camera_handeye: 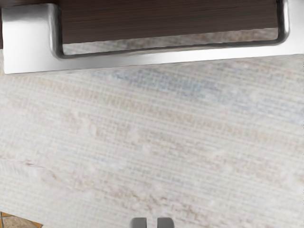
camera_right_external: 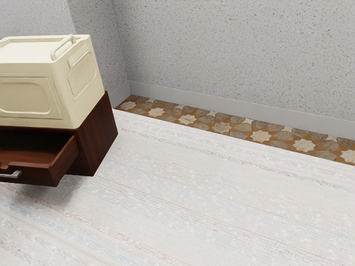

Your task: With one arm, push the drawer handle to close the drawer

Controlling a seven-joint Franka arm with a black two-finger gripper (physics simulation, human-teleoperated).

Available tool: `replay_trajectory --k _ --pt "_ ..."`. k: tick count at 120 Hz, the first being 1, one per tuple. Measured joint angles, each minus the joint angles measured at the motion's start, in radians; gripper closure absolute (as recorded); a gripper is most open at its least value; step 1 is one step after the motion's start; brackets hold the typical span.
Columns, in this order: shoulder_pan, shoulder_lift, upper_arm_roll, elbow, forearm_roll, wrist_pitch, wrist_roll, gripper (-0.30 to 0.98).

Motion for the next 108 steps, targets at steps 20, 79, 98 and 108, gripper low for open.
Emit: replay_trajectory --k 20,79,98,108 --pt "-0.018 0.028 0.005 0.025 -0.003 0.011 0.003 0.77" --pt "-0.159 0.079 0.124 0.08 -0.004 0.045 -0.019 0.78" --pt "-0.188 0.099 0.149 0.097 -0.005 0.053 -0.025 0.78" --pt "-0.216 0.107 0.17 0.108 -0.005 0.056 -0.028 0.78"
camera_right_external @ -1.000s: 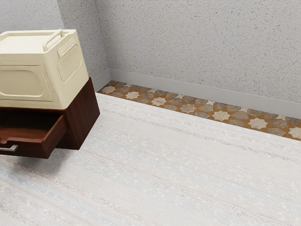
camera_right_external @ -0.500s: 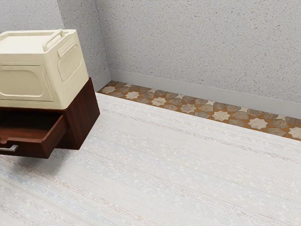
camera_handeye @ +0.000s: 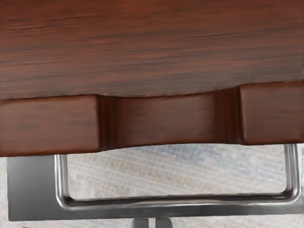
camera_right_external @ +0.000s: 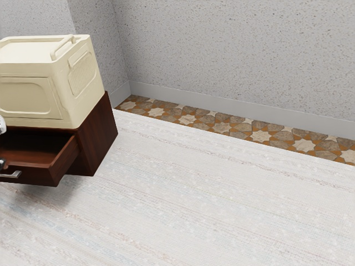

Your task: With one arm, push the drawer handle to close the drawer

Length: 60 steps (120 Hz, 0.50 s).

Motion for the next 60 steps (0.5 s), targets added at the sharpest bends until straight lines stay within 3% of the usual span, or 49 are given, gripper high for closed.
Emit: replay_trajectory --k 60 --pt "-0.148 0.017 0.118 0.046 0.001 0.009 -0.013 0.79"
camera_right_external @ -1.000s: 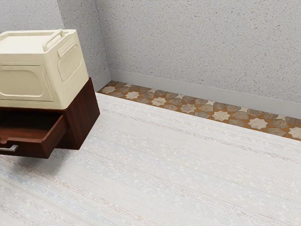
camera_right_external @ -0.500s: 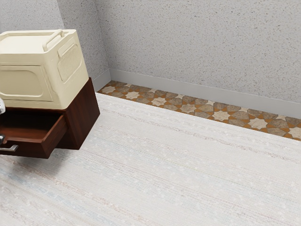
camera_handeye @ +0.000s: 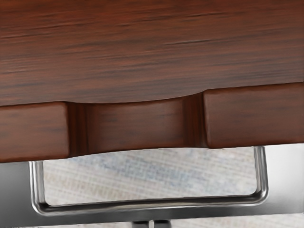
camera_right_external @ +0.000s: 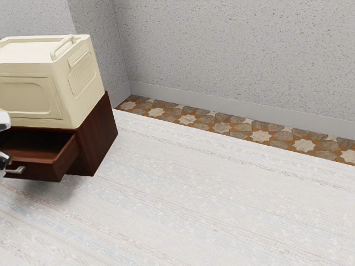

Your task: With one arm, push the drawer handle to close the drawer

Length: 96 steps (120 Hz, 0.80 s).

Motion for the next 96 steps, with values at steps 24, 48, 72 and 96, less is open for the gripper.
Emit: replay_trajectory --k 24,48,72,96 --pt "-0.06 0.01 0.056 0.025 0.001 0.0 -0.002 0.79" --pt "-0.172 0.039 0.15 0.07 0.001 0.0 -0.004 0.79" --pt "-0.261 0.069 0.223 0.121 0.0 0.0 -0.005 0.79" --pt "-0.414 0.074 0.354 0.168 0.0 -0.001 -0.007 0.79"
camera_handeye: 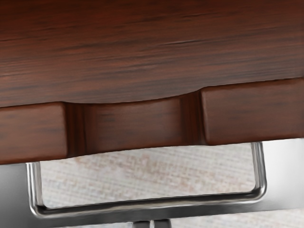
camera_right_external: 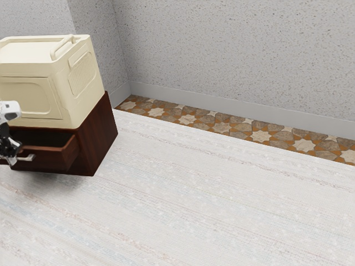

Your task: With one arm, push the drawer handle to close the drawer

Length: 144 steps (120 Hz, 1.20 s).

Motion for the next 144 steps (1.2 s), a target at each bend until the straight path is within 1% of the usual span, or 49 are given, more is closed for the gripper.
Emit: replay_trajectory --k 16,44,56,72,94,104,126,144 --pt "-0.079 0.0 0.065 0.03 0.0 -0.004 -0.001 0.79" --pt "-0.253 -0.006 0.233 0.081 0.005 -0.009 -0.001 0.79" --pt "-0.293 -0.008 0.266 0.104 0.009 -0.011 0.0 0.78" --pt "-0.382 -0.016 0.349 0.143 0.014 -0.017 0.0 0.78" --pt "-0.552 -0.06 0.506 0.21 0.039 -0.03 0.0 0.79" --pt "-0.576 -0.066 0.527 0.226 0.049 -0.037 0.004 0.79" --pt "-0.593 -0.085 0.535 0.248 0.077 -0.066 0.042 0.79" --pt "-0.654 -0.119 0.585 0.293 0.09 -0.094 0.193 0.79"
